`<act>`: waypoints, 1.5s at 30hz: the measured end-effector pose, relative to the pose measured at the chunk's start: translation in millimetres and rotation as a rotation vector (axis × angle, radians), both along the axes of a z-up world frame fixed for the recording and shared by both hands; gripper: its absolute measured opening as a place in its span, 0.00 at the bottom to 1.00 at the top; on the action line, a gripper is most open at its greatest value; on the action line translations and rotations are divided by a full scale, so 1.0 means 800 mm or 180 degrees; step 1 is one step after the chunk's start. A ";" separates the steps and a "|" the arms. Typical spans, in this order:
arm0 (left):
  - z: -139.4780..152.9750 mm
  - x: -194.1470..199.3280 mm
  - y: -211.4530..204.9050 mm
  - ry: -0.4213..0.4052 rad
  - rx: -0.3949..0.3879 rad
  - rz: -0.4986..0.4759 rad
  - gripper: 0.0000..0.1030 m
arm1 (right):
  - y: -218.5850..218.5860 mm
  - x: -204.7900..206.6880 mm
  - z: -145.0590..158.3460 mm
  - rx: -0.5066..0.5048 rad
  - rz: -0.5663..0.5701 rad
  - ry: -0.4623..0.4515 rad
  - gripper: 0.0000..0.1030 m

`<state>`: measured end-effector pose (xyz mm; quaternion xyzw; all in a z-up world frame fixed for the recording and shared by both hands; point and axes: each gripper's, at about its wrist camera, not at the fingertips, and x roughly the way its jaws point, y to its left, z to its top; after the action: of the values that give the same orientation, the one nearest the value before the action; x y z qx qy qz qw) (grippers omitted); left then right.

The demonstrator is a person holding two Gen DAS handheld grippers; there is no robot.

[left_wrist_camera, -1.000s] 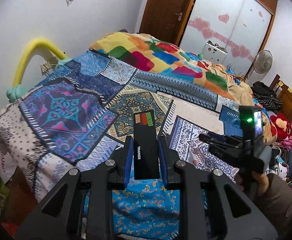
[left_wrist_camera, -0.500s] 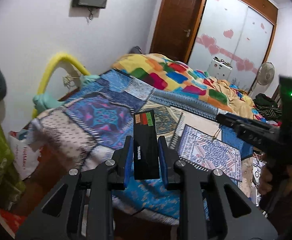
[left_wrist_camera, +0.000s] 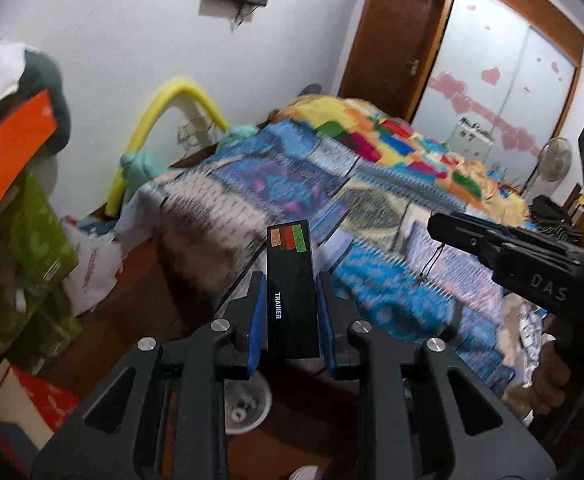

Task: Collect trash
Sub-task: 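Lift the black card and pink toy and carry them down to the white bin, then open both grippers over the bin to drop the card and pink toy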

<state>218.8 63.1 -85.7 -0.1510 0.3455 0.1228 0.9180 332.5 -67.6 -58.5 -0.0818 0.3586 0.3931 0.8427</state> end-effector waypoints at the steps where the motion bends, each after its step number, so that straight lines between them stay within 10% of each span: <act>1: -0.010 -0.006 0.004 0.0055 -0.0006 0.0023 0.23 | 0.010 -0.007 -0.009 -0.0017 0.0053 0.0046 0.25; 29: -0.312 0.002 0.083 0.1621 -0.0966 0.0248 0.23 | 0.128 -0.020 -0.273 -0.0922 0.0592 0.1451 0.25; 45: -0.332 0.016 0.125 0.1640 -0.1151 0.0430 0.23 | 0.158 -0.005 -0.291 -0.0966 0.0600 0.1466 0.25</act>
<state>231.8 163.1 -351.6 -0.2983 0.5719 0.1543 0.7485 328.8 58.6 -291.5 -0.1486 0.5860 0.4197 0.6770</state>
